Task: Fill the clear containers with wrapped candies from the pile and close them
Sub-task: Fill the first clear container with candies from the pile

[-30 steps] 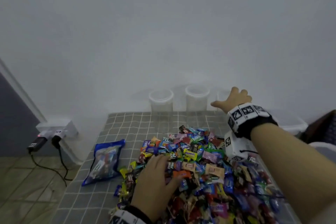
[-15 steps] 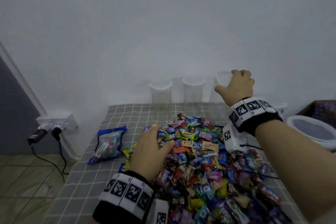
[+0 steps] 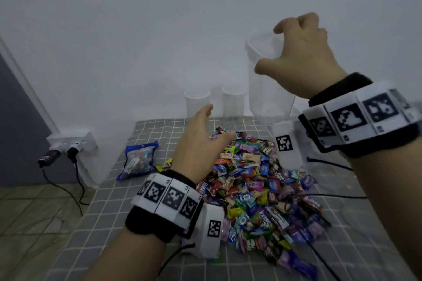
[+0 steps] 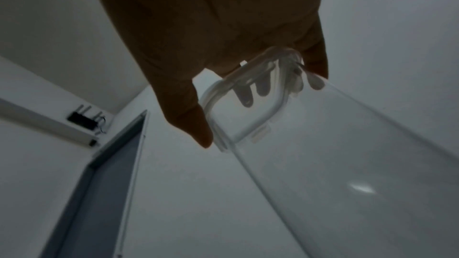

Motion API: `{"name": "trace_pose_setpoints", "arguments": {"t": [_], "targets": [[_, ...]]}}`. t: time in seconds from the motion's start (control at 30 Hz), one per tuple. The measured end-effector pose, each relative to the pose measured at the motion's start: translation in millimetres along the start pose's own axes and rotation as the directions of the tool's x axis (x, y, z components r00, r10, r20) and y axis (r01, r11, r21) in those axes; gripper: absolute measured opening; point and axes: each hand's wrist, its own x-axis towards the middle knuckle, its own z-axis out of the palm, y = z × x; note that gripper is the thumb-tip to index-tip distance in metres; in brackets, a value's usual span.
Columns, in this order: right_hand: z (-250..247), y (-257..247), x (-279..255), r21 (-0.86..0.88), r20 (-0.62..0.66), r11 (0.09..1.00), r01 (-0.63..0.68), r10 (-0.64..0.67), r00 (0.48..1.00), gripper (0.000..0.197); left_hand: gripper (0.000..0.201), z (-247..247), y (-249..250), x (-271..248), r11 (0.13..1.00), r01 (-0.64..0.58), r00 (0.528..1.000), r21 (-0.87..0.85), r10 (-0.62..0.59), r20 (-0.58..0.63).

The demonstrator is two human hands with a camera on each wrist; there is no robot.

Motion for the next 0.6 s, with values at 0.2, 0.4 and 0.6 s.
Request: {"name": "trace_pose_setpoints", "arguments": {"t": [0.2, 0.4, 0.6], "targets": [[-20, -18, -59, 0.072, 0.214, 0.997, 0.015, -0.030, 0.976, 0.066, 0.100, 10, 27, -19, 0.979, -0.035, 0.998, -0.202, 0.045, 0.048], [-18, -23, -107, 0.110, 0.302, 0.992, -0.054, 0.019, 0.953, 0.063, 0.095, 33, 36, -52, 0.896, -0.105, 0.991, -0.432, 0.130, 0.028], [-3, -14, -138, 0.193, 0.300, 0.980, -0.055, -0.006, 0.954, 0.068, 0.077, 34, 16, -77, 0.900, -0.002, 0.998, -0.437, 0.026, 0.049]]}}
